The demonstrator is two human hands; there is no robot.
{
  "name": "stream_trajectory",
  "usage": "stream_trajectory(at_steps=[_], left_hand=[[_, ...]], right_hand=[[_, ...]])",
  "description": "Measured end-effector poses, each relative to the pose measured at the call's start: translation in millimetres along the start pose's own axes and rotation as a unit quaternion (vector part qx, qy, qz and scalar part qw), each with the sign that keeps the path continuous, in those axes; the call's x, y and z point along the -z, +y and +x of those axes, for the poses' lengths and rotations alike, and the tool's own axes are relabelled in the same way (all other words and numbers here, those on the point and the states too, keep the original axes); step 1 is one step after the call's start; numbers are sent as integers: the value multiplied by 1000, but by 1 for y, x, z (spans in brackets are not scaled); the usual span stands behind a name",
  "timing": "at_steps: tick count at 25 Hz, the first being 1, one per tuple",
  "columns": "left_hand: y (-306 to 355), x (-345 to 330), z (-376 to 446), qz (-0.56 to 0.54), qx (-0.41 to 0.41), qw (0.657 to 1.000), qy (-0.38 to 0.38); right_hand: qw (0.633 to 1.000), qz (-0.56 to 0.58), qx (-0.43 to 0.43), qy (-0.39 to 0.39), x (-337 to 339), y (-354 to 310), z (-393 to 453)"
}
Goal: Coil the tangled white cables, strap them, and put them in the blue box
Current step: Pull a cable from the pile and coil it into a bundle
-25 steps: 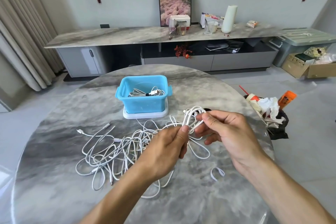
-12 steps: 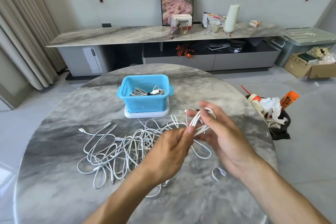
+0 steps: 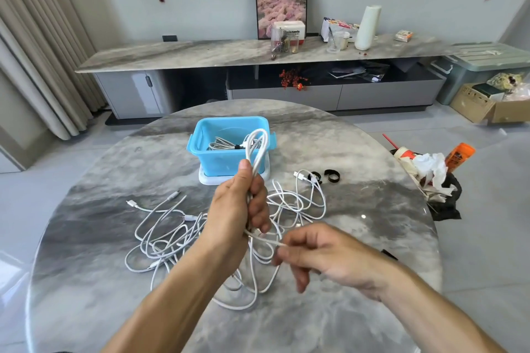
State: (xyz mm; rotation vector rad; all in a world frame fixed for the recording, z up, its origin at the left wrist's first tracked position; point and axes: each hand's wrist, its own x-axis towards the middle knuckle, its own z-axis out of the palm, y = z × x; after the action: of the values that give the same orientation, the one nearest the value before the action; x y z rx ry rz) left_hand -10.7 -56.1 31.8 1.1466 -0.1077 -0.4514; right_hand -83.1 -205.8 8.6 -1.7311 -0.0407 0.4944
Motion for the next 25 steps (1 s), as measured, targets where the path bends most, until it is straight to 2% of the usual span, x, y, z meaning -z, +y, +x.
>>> stream_trajectory(at_steps=[2,4,7,10,12,16,21,25], left_hand=[[8,2,0,-54,24,998,-28],[12,2,-1,-36,16,998,-46],[-1,3,0,154,-41,987,-29],[-20,4,-1,363,-119,922,-59],[-24,2,-2,452,-154,874,-85],[-21,1,-2,478,-176,853,-110],[-17,-3,-9,452,-131,865,-174],[-12,-7,-11,456,-100,868,-169]], right_hand=[[999,0,20,27,18,-15,-9],[998,12,42,50,31,-24,-16],[987,19,75,144,40,-26,-19],[971,48,112,207,41,-25,-17],[964,59,124,226,38,-21,-14],[960,82,121,241,32,-18,-12],[957,73,139,246,28,-16,-10],[944,55,174,275,25,-18,-9]])
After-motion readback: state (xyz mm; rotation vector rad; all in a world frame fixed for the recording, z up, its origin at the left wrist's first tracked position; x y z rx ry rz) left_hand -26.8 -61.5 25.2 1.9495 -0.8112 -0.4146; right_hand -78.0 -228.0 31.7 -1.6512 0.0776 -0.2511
